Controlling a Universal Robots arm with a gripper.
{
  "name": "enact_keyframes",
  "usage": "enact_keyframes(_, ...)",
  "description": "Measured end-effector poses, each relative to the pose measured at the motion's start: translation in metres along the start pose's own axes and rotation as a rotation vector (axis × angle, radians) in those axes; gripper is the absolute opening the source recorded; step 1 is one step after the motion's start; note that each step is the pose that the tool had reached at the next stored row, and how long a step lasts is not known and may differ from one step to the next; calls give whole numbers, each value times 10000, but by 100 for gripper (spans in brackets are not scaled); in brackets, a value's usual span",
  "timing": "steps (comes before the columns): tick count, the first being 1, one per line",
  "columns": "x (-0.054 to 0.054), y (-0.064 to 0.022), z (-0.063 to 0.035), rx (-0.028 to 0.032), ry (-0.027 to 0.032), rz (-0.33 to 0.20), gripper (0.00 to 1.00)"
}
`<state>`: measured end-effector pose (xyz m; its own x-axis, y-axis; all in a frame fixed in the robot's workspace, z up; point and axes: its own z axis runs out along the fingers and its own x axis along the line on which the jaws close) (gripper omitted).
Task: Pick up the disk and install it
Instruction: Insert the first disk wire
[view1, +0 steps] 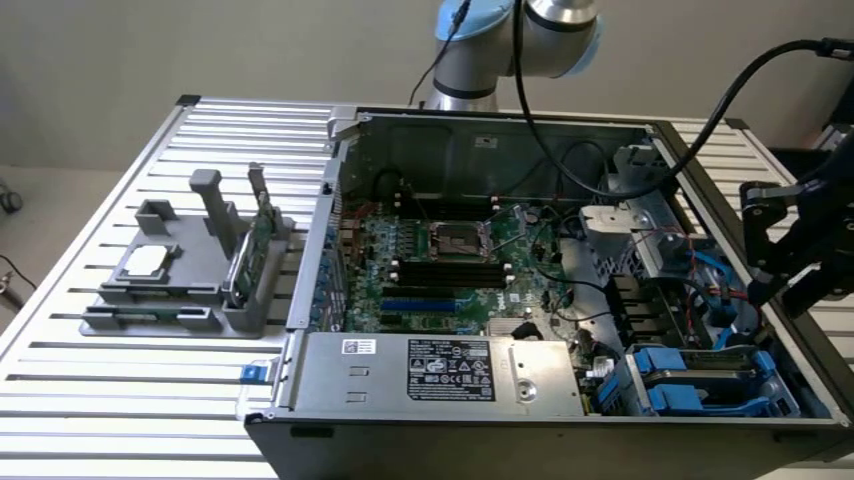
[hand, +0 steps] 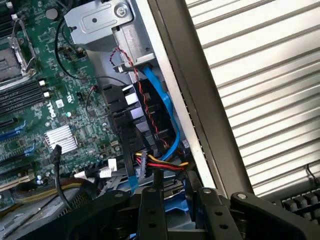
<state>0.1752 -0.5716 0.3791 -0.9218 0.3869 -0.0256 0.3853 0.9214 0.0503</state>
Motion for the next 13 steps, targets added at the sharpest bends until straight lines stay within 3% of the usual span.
enact_keyframes(13, -1, -21, 135, 53, -102, 1999, 31)
